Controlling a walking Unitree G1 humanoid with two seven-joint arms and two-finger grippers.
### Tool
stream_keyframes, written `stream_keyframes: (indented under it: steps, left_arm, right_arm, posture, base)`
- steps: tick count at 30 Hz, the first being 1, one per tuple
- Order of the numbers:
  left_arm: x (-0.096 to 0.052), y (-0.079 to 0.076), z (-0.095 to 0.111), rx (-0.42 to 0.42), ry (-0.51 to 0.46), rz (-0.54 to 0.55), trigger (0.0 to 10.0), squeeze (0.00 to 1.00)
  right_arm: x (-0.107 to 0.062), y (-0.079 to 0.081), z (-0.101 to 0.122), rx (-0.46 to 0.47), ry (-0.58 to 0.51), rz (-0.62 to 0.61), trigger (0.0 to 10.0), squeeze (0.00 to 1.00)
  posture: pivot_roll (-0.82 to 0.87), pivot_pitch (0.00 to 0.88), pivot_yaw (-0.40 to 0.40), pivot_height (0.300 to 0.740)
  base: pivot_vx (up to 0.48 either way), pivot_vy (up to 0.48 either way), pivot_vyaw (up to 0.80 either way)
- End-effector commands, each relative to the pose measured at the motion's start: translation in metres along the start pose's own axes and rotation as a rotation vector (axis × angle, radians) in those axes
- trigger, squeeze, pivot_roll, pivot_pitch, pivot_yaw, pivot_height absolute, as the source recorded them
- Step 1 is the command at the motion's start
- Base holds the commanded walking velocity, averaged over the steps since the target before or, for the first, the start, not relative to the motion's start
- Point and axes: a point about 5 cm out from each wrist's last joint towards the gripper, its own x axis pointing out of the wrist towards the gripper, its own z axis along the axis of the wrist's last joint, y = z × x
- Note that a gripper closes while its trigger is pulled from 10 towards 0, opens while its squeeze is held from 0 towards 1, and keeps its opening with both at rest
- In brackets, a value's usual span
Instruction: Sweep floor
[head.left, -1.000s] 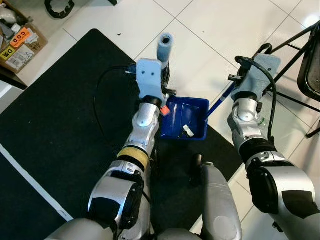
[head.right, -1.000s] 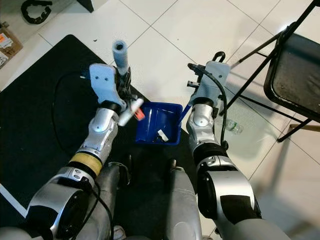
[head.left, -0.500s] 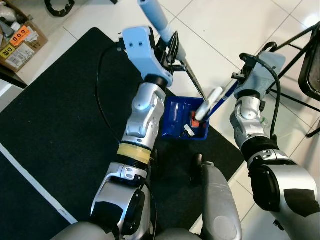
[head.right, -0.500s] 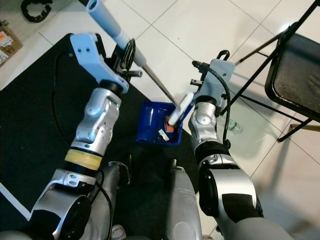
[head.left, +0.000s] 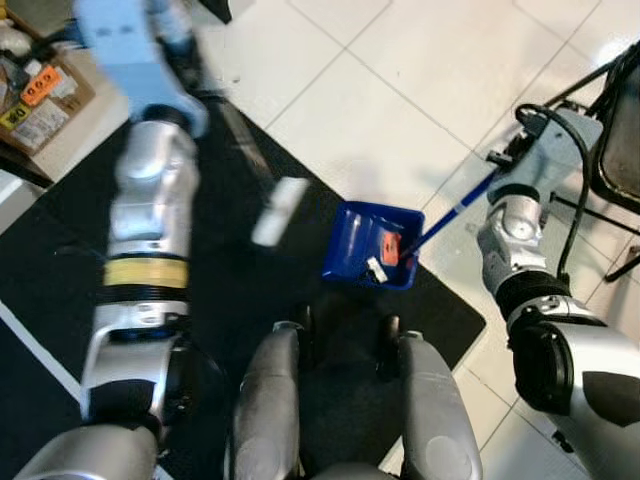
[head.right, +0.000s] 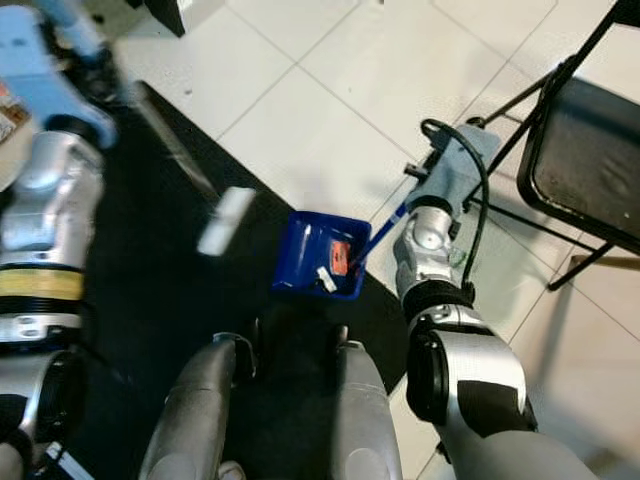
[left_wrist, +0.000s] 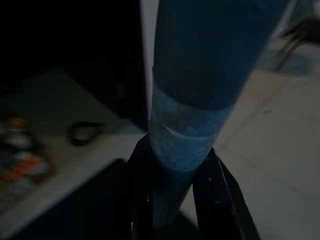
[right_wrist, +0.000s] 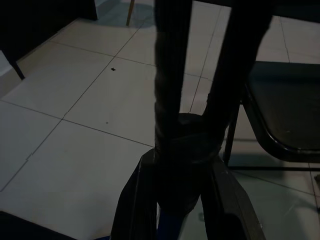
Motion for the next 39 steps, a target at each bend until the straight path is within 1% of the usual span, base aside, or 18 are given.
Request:
stream_keyframes:
  steps: [1, 2, 3, 4, 6, 7, 9, 11, 13, 14, 17, 19, 20, 23, 26, 28, 31, 39]
  left_arm:
    - [-0.005, 0.007, -0.006, 0.049, -0.021, 0.01, 10.0, 0.0]
    - [-0.011, 0.012, -0.014, 0.063, -0.005, 0.04, 10.0, 0.0]
    - [-0.011, 0.012, -0.014, 0.063, -0.005, 0.04, 10.0, 0.0]
    - [-0.021, 0.018, -0.029, 0.067, 0.024, 0.075, 10.0, 0.0]
    - [-0.032, 0.024, -0.044, 0.072, 0.062, 0.102, 10.0, 0.0]
    - [-0.032, 0.024, -0.044, 0.072, 0.062, 0.102, 10.0, 0.0]
    - [-0.043, 0.028, -0.062, 0.049, 0.127, 0.145, 10.0, 0.0]
    - [-0.055, 0.029, -0.087, 0.014, 0.266, 0.211, 10.0, 0.0]
    - [-0.063, 0.025, -0.102, -0.003, 0.339, 0.215, 10.0, 0.0]
    - [-0.063, 0.025, -0.102, -0.003, 0.339, 0.215, 10.0, 0.0]
    - [-0.077, 0.018, -0.119, -0.016, 0.363, 0.2, 10.0, 0.0]
    - [-0.082, 0.018, -0.124, -0.013, 0.362, 0.227, 10.0, 0.0]
    - [-0.09, 0.02, -0.132, -0.009, 0.387, 0.291, 10.0, 0.0]
    - [-0.094, 0.022, -0.136, 0.005, 0.402, 0.367, 10.0, 0.0]
    - [-0.097, 0.017, -0.139, -0.012, 0.392, 0.41, 10.0, 0.0]
    - [-0.097, 0.011, -0.139, 0.016, 0.376, 0.37, 10.0, 0.0]
    - [-0.096, 0.006, -0.137, 0.015, 0.351, 0.331, 10.0, 0.0]
    - [-0.094, 0.002, -0.133, -0.021, 0.277, 0.34, 10.0, 0.0]
  right_arm:
    - [-0.003, -0.011, -0.008, 0.026, 0.029, -0.021, 10.0, 0.0]
    - [-0.002, -0.012, -0.007, 0.051, 0.026, -0.02, 10.0, 0.0]
    - [-0.002, -0.012, -0.007, 0.051, 0.026, -0.02, 10.0, 0.0]
    - [-0.001, -0.013, -0.006, 0.092, 0.021, -0.012, 10.0, 0.0]
    - [0.0, -0.014, -0.003, 0.126, 0.015, -0.007, 10.0, 0.0]
    - [0.0, -0.014, -0.003, 0.126, 0.015, -0.007, 10.0, 0.0]
    - [0.002, -0.016, 0.0, 0.156, 0.006, -0.01, 10.0, 0.0]
    - [0.004, -0.02, 0.003, 0.184, -0.001, -0.014, 10.0, 0.0]
    - [0.006, -0.022, 0.005, 0.205, -0.009, -0.007, 10.0, 0.0]
    - [0.006, -0.022, 0.005, 0.205, -0.009, -0.007, 10.0, 0.0]
    - [0.008, -0.018, 0.01, 0.238, -0.032, 0.067, 10.0, 0.0]
    - [0.007, -0.017, 0.01, 0.245, -0.036, 0.09, 10.0, 0.0]
    - [0.006, -0.017, 0.008, 0.247, -0.036, 0.113, 10.0, 0.0]
    - [0.005, -0.017, 0.006, 0.245, -0.024, 0.122, 10.0, 0.0]
    - [0.002, -0.02, -0.002, 0.218, 0.013, 0.129, 10.0, 0.0]
    - [0.0, -0.018, -0.006, 0.208, 0.03, 0.159, 10.0, 0.0]
    - [-0.002, -0.013, -0.008, 0.197, 0.037, 0.201, 10.0, 0.0]
    - [-0.007, -0.002, -0.015, 0.185, 0.073, 0.306, 10.0, 0.0]
  posture:
    - [0.08, 0.183, -0.027, 0.74]
    - [0.08, 0.175, -0.027, 0.74]
    - [0.08, 0.175, -0.027, 0.74]
    - [0.07, 0.157, -0.023, 0.74]
    - [0.07, 0.146, -0.02, 0.74]
    - [0.07, 0.146, -0.02, 0.74]
    - [0.06, 0.139, -0.018, 0.74]
    - [0.06, 0.127, -0.015, 0.74]
    - [0.06, 0.119, -0.014, 0.74]
    - [0.06, 0.119, -0.014, 0.74]
    - [0.05, 0.107, -0.011, 0.74]
    - [0.04, 0.097, -0.009, 0.74]
    - [0.04, 0.095, -0.007, 0.74]
    - [0.03, 0.092, -0.007, 0.74]
    - [0.03, 0.085, -0.013, 0.74]
    - [0.03, 0.082, -0.017, 0.74]
    - [0.03, 0.077, -0.022, 0.74]
    - [0.03, 0.06, -0.032, 0.74]
  base:
    - [0.0, 0.0, 0.0]
    - [0.0, 0.0, 0.0]
    - [0.0, 0.0, 0.0]
    - [0.0, 0.0, 0.0]
    - [0.0, 0.0, 0.0]
    - [0.0, 0.0, 0.0]
    - [0.0, 0.0, 0.0]
    - [0.0, 0.0, 0.0]
    - [0.0, 0.0, 0.0]
    - [0.0, 0.0, 0.0]
    - [0.0, 0.0, 0.0]
    - [0.0, 0.0, 0.0]
    - [0.0, 0.0, 0.0]
    - [0.0, 0.0, 0.0]
    - [0.0, 0.0, 0.0]
    - [0.0, 0.0, 0.0]
    - [0.0, 0.0, 0.0]
    - [0.031, 0.0, 0.0]
